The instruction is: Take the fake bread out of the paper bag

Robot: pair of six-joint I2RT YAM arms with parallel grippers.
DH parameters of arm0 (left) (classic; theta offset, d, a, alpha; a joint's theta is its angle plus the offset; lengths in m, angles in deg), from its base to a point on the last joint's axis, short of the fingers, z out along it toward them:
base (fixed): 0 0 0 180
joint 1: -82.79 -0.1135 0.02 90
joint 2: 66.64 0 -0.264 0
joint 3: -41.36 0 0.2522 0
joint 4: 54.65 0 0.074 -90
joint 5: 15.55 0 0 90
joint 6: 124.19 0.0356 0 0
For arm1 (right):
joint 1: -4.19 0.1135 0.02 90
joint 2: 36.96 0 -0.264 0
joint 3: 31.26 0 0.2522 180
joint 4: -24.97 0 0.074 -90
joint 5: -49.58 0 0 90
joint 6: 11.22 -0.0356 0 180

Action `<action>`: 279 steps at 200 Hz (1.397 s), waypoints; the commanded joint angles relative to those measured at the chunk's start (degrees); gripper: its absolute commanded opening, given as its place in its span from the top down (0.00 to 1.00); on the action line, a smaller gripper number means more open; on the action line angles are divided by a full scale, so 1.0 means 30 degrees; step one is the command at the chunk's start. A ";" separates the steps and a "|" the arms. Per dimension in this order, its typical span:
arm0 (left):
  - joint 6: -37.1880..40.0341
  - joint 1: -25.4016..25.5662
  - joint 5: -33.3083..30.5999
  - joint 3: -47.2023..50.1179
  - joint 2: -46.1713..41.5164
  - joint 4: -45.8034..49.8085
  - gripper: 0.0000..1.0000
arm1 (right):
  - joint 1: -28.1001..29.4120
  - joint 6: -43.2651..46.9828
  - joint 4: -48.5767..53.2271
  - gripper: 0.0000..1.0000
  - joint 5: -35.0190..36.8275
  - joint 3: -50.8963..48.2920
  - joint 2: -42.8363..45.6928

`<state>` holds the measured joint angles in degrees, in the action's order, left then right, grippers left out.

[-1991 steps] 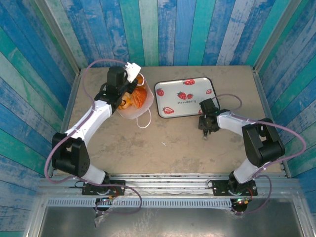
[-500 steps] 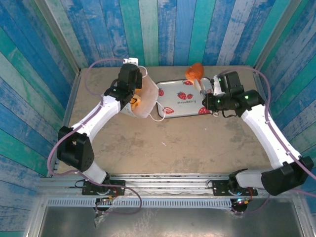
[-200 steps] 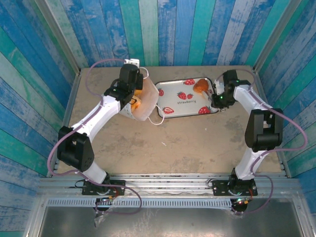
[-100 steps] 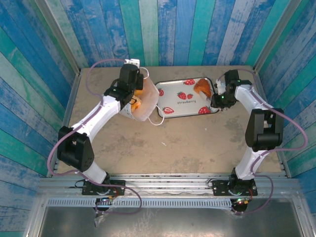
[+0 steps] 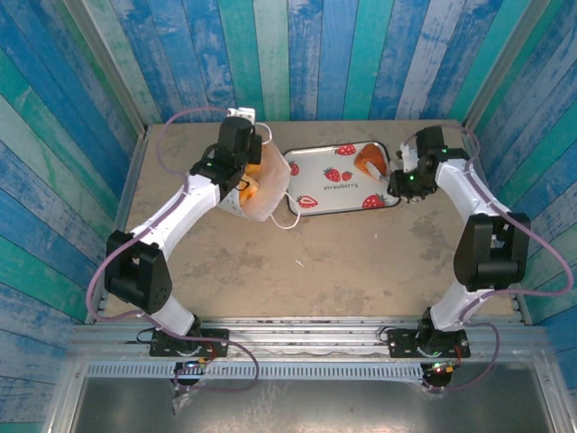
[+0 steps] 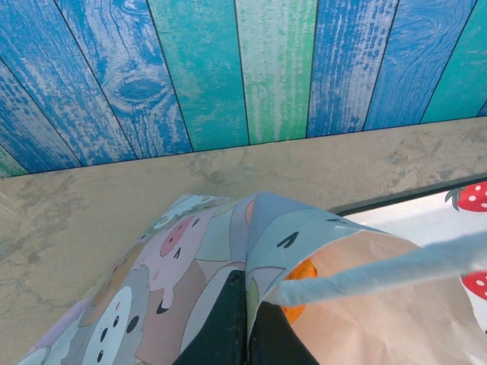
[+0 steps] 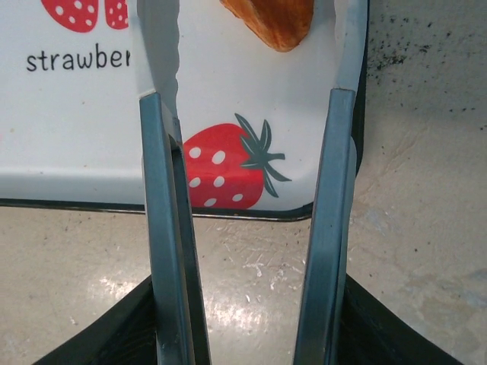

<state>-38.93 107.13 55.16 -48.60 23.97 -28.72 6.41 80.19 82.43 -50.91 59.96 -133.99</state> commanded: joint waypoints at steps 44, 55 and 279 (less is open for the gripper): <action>-0.0202 0.0032 0.0325 -0.0495 -0.0072 -0.0716 1.00 | 0.0170 -0.2138 0.0727 0.51 -0.3813 -0.1465 0.4116; -0.0235 0.0036 0.0377 -0.0482 -0.0025 -0.0733 1.00 | 0.0696 -0.2647 0.0706 0.51 -0.4243 -0.1732 0.4965; 0.0376 0.0032 0.0651 -0.0154 -0.0356 -0.0947 1.00 | 1.2327 -1.1874 -0.8211 0.53 -0.7691 -0.0914 0.2171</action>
<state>-38.23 107.13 56.38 -48.60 23.97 -28.74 43.13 49.66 66.22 -70.62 55.58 -124.90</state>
